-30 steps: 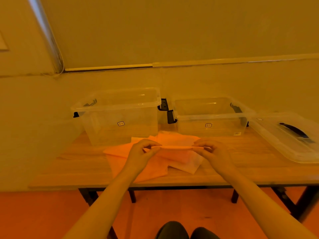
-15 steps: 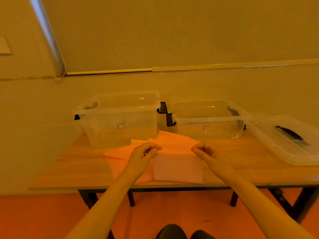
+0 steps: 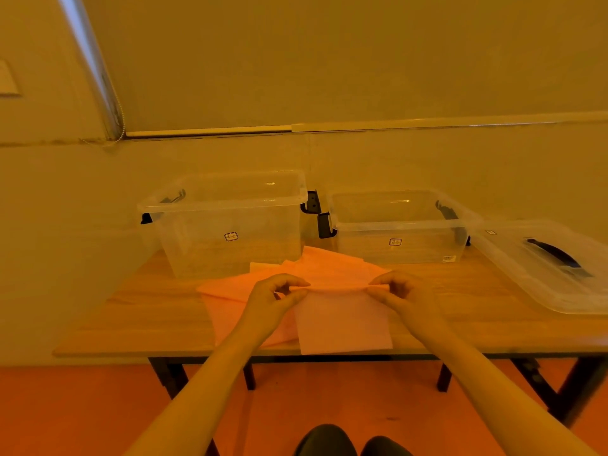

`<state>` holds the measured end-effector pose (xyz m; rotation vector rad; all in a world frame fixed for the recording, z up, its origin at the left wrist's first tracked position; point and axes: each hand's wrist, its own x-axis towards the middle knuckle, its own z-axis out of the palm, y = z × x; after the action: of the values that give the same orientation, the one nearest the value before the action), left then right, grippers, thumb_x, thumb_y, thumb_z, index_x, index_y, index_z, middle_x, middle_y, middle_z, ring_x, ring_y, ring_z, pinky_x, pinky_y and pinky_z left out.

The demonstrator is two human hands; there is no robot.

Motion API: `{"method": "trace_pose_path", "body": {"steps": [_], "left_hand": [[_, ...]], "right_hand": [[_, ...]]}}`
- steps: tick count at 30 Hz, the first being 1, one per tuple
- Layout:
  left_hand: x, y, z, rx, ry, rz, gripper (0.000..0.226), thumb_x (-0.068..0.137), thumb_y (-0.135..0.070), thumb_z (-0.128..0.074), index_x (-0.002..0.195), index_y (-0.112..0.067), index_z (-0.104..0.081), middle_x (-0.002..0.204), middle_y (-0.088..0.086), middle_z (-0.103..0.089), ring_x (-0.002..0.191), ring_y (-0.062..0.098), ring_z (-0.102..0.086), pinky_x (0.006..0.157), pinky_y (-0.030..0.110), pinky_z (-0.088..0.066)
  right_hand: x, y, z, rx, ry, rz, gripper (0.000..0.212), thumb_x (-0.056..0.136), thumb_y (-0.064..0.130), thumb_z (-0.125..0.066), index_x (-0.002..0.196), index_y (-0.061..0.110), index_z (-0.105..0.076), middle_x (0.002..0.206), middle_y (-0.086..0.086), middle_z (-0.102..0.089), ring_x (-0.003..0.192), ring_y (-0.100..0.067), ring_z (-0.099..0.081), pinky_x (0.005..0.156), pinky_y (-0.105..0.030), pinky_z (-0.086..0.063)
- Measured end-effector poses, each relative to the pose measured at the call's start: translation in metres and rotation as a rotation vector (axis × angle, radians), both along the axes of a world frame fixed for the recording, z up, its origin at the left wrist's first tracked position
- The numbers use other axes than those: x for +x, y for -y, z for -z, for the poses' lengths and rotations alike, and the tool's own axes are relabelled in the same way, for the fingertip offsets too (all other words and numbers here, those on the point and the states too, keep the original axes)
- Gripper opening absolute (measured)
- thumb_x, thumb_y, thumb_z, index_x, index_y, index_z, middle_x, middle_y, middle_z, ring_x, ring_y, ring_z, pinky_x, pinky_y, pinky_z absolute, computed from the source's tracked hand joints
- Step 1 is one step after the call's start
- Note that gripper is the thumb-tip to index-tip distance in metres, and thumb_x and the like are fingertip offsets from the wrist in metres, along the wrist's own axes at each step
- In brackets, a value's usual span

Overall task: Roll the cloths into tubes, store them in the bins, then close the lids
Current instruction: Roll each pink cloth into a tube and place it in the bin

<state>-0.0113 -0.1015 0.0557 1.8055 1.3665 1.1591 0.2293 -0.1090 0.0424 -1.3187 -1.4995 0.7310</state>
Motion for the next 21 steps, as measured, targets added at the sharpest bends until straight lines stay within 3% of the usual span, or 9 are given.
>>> {"method": "trace_pose_path", "body": {"steps": [4,8,12,15,18,21], "left_hand": [[0.002,-0.003,-0.001,-0.011,-0.022,-0.019,0.014,0.089,-0.016,-0.064,0.093,-0.03,-0.065,0.097,-0.013,-0.061,0.091,0.001,-0.052,0.074,0.014,-0.04],[0.002,-0.008,-0.002,0.004,0.033,-0.055,0.014,0.085,-0.015,-0.069,0.09,-0.028,-0.066,0.092,-0.016,-0.062,0.087,0.0,-0.054,0.072,0.013,-0.042],[0.003,-0.023,-0.001,-0.01,0.169,-0.088,0.016,0.08,-0.015,-0.074,0.089,-0.026,-0.065,0.086,-0.006,-0.07,0.085,0.01,-0.065,0.076,0.021,-0.048],[0.005,-0.037,0.001,-0.032,0.211,-0.09,0.016,0.083,-0.015,-0.071,0.093,-0.022,-0.06,0.077,-0.002,-0.073,0.083,0.008,-0.067,0.077,0.023,-0.048],[0.005,-0.053,0.004,-0.014,0.199,-0.097,0.011,0.087,-0.017,-0.067,0.092,-0.02,-0.057,0.074,-0.001,-0.072,0.075,0.006,-0.067,0.072,0.021,-0.048],[0.007,-0.072,0.008,0.031,0.147,-0.103,0.011,0.09,-0.016,-0.063,0.088,-0.025,-0.056,0.082,-0.005,-0.068,0.079,0.007,-0.064,0.067,0.018,-0.049]], "right_hand": [[-0.002,-0.001,-0.002,-0.005,-0.065,0.009,0.008,0.081,0.021,-0.073,0.085,0.027,-0.069,0.1,0.018,-0.064,0.095,0.003,-0.056,0.07,-0.01,-0.043],[0.0,-0.006,-0.008,-0.021,-0.15,-0.002,0.014,0.081,0.012,-0.073,0.088,0.024,-0.069,0.101,0.009,-0.068,0.097,-0.005,-0.062,0.078,-0.022,-0.051],[0.002,-0.017,-0.011,-0.053,-0.192,-0.006,0.012,0.082,0.015,-0.072,0.088,0.025,-0.069,0.101,0.01,-0.067,0.095,-0.005,-0.061,0.07,-0.018,-0.048],[0.002,-0.031,-0.013,-0.09,-0.195,0.002,0.012,0.083,0.012,-0.071,0.088,0.023,-0.069,0.1,0.01,-0.065,0.094,-0.005,-0.061,0.063,-0.014,-0.046],[0.002,-0.048,-0.015,-0.114,-0.202,-0.003,0.015,0.082,0.007,-0.07,0.09,0.019,-0.069,0.101,0.008,-0.065,0.091,-0.006,-0.062,0.057,-0.014,-0.051],[0.0,-0.067,-0.014,-0.107,-0.225,0.009,0.016,0.082,0.003,-0.068,0.088,0.017,-0.068,0.097,0.007,-0.066,0.087,-0.006,-0.063,0.054,-0.011,-0.05]]}}
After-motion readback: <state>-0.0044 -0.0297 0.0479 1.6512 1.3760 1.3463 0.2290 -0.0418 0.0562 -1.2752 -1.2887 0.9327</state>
